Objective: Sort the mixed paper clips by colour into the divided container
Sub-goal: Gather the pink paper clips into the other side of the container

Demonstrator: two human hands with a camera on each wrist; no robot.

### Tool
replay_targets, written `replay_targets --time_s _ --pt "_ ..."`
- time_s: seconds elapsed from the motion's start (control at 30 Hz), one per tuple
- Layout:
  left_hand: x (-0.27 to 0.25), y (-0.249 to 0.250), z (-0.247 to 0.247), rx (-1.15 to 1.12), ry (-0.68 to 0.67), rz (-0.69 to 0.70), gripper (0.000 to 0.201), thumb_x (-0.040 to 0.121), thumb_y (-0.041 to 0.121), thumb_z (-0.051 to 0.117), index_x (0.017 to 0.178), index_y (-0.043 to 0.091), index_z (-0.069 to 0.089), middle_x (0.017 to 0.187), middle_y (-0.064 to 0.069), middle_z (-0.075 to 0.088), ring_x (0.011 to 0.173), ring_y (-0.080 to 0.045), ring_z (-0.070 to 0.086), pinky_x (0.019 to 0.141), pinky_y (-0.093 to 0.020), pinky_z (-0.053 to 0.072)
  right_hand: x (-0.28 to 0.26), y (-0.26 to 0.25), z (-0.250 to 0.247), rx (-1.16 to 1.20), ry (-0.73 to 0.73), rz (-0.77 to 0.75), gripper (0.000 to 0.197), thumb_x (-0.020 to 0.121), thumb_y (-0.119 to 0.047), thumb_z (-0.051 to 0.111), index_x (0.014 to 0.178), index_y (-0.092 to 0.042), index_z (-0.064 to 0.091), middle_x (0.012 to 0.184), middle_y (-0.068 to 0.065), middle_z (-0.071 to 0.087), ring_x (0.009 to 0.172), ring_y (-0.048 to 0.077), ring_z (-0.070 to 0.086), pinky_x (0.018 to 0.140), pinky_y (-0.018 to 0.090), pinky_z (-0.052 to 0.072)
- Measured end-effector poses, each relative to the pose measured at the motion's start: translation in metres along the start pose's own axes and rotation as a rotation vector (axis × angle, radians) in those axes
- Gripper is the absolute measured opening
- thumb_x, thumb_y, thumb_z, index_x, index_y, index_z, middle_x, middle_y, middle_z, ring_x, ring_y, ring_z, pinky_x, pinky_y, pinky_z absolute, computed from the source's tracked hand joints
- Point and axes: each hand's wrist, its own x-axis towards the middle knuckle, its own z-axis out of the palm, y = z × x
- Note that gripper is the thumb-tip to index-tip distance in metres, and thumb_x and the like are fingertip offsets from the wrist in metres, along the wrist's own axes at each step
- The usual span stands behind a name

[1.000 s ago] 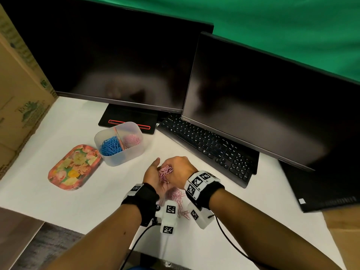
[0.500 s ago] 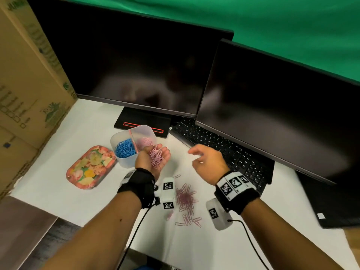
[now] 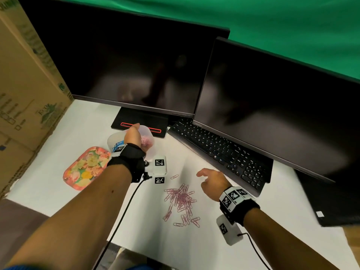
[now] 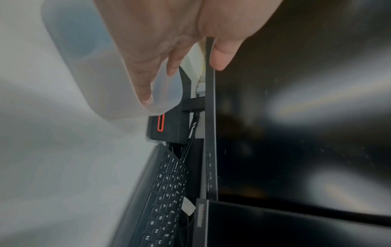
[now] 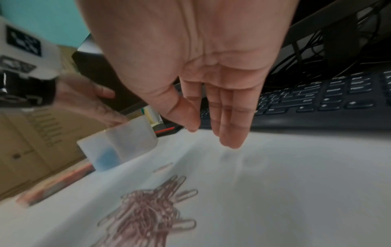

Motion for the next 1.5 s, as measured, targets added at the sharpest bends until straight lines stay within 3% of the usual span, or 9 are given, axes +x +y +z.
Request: replay_targets --time_s 0.13,0.23,0.37,0.47,0.6,0.8,1.03,1.33,1.5 --pt "-0.037 -0.01 -0.001 0.239 -0.097 0.145 0.018 0.094 0.017 0.048 0.106 0.007 0.057 0.104 -0.013 0.058 0.098 -0.025 0.058 0.085 -0.039 0.05 0.011 -0.005 0.023 -0.153 -0.136 -0.033 0.061 0.092 -0.011 0.042 0.147 -0.035 0.03 0.157 -0.01 0.024 0.138 0.017 0.036 0.111 0.032 0.036" --pt "-0.056 -0.037 -0.016 0.634 -0.283 0.3 0.027 0.091 -0.005 0.04 0.103 0.003 0.063 0.095 -0.013 0.063 0.084 -0.024 0.06 0.073 -0.035 0.051 0.017 -0.012 0.038 -0.194 -0.217 -0.142 0.079 0.089 0.0 0.04 0.151 -0.038 0.01 0.16 -0.018 -0.004 0.147 0.007 0.005 0.121 0.033 0.015" --pt "-0.057 -0.075 -0.043 1.326 -0.365 0.296 0.023 0.078 0.001 0.057 0.087 0.02 0.066 0.092 -0.002 0.069 0.083 -0.018 0.063 0.072 -0.028 0.051 0.027 -0.029 0.047 -0.317 -0.269 -0.323 0.094 0.079 0.014 0.043 0.152 -0.032 0.005 0.161 -0.008 -0.007 0.148 0.013 -0.004 0.122 0.042 0.001" --pt "-0.058 -0.092 -0.063 1.885 -0.32 0.284 0.033 0.072 0.02 0.072 0.102 0.024 0.058 0.112 0.002 0.063 0.102 -0.017 0.06 0.084 -0.027 0.049 0.022 -0.031 0.049 -0.387 -0.303 -0.465 0.09 0.08 0.013 0.042 0.154 -0.023 0.007 0.161 -0.004 -0.004 0.148 0.012 -0.001 0.122 0.038 0.003" --pt "-0.06 -0.112 -0.089 2.188 -0.364 0.249 0.075 0.068 0.03 0.08 0.129 0.017 0.039 0.126 -0.006 0.052 0.113 -0.026 0.056 0.087 -0.033 0.048 0.002 -0.006 0.056 -0.447 -0.323 -0.612 0.079 0.087 0.011 0.036 0.153 -0.025 0.013 0.161 -0.009 0.001 0.148 0.009 0.003 0.122 0.031 0.01" --pt "-0.059 -0.14 -0.095 2.114 -0.455 0.377 0.082 0.068 0.027 0.08 0.134 0.016 0.031 0.123 -0.009 0.052 0.111 -0.028 0.057 0.089 -0.037 0.05 -0.023 0.02 0.054 -0.072 -0.27 -0.4 0.062 0.09 -0.003 0.045 0.145 -0.029 0.037 0.151 -0.009 0.037 0.138 0.009 0.035 0.115 0.016 0.021" --pt "-0.045 -0.134 -0.082 2.164 -0.415 0.547 0.125 0.056 0.045 0.085 0.15 0.023 0.006 0.139 -0.008 0.023 0.127 -0.03 0.039 0.098 -0.044 0.047 -0.048 0.056 0.046 -0.115 -0.153 -0.034 0.071 0.074 -0.024 0.076 0.131 -0.028 0.035 0.125 -0.003 0.047 0.113 0.018 0.054 0.093 0.026 0.047" --pt "-0.045 -0.153 -0.074 1.973 -0.654 0.547 0.033 0.072 0.023 0.075 0.104 0.02 0.066 0.111 -0.004 0.057 0.101 -0.021 0.06 0.083 -0.023 0.047 -0.032 0.022 0.075 0.09 -0.099 0.032 0.061 0.078 -0.022 0.076 0.13 -0.017 0.044 0.123 0.005 0.059 0.111 0.019 0.059 0.088 0.021 0.046" --pt "-0.046 -0.149 -0.082 1.902 -0.572 0.559 0.054 0.074 0.031 0.073 0.124 0.023 0.052 0.12 -0.003 0.046 0.107 -0.023 0.058 0.092 -0.028 0.047 -0.026 0.013 0.069 -0.084 -0.131 -0.115 0.094 0.072 -0.029 0.08 0.145 -0.025 0.021 0.137 0.003 0.031 0.12 0.027 0.051 0.098 0.034 0.047"
